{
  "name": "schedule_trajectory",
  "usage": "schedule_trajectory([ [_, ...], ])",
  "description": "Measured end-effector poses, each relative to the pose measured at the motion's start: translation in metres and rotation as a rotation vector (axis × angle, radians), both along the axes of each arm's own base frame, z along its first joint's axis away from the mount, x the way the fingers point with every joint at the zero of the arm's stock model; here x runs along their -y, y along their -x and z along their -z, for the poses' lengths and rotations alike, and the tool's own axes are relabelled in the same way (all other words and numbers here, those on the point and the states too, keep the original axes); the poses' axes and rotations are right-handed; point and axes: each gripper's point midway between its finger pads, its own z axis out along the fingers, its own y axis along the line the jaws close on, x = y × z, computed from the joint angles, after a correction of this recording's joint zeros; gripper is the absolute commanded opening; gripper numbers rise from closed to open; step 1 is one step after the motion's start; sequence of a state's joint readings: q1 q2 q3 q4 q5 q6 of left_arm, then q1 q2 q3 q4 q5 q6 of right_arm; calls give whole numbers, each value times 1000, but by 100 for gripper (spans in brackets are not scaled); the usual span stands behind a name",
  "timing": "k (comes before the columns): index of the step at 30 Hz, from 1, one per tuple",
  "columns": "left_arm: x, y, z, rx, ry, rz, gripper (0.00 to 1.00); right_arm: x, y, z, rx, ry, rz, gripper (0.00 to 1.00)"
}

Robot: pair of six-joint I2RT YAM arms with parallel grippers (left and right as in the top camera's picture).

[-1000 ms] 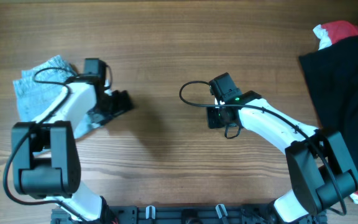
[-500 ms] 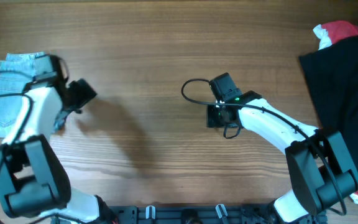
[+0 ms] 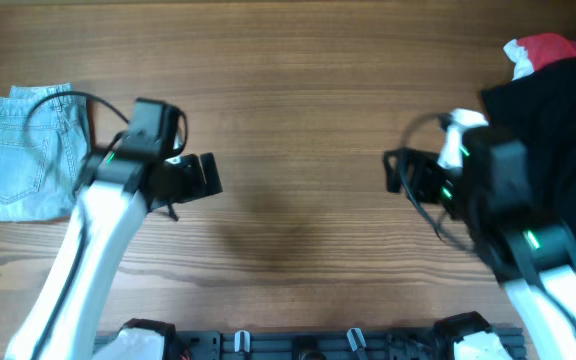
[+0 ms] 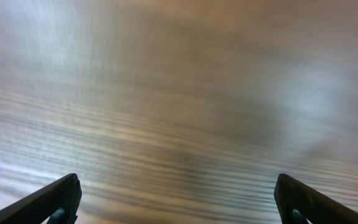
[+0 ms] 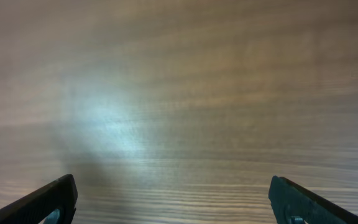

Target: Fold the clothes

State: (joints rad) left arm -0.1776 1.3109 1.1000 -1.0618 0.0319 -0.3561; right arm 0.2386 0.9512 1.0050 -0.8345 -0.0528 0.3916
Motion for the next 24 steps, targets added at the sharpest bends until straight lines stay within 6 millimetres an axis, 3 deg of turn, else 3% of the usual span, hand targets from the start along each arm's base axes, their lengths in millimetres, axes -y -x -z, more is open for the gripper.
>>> schedule_trajectory([
  [3,7,8,-80,348,60,32,100,22,37,-52,210,-4,56,100],
  [5,2,40,-127,592,78,43,100,41,65,-87,382,-11,116,100],
  [8,-13,77,-147,756,89,21,100,51,87,-102,468,-20,147,100],
  [10,-20,93,-159,843,99,6,100,54,90,-102,471,-17,156,99],
  [12,-24,105,-162,876,106,2,100,55,91,-97,451,-17,165,99],
  [19,-30,126,-126,730,65,9,100,59,105,-64,313,26,163,100],
  [24,-33,134,-113,671,47,12,100,60,108,-59,288,34,162,99],
])
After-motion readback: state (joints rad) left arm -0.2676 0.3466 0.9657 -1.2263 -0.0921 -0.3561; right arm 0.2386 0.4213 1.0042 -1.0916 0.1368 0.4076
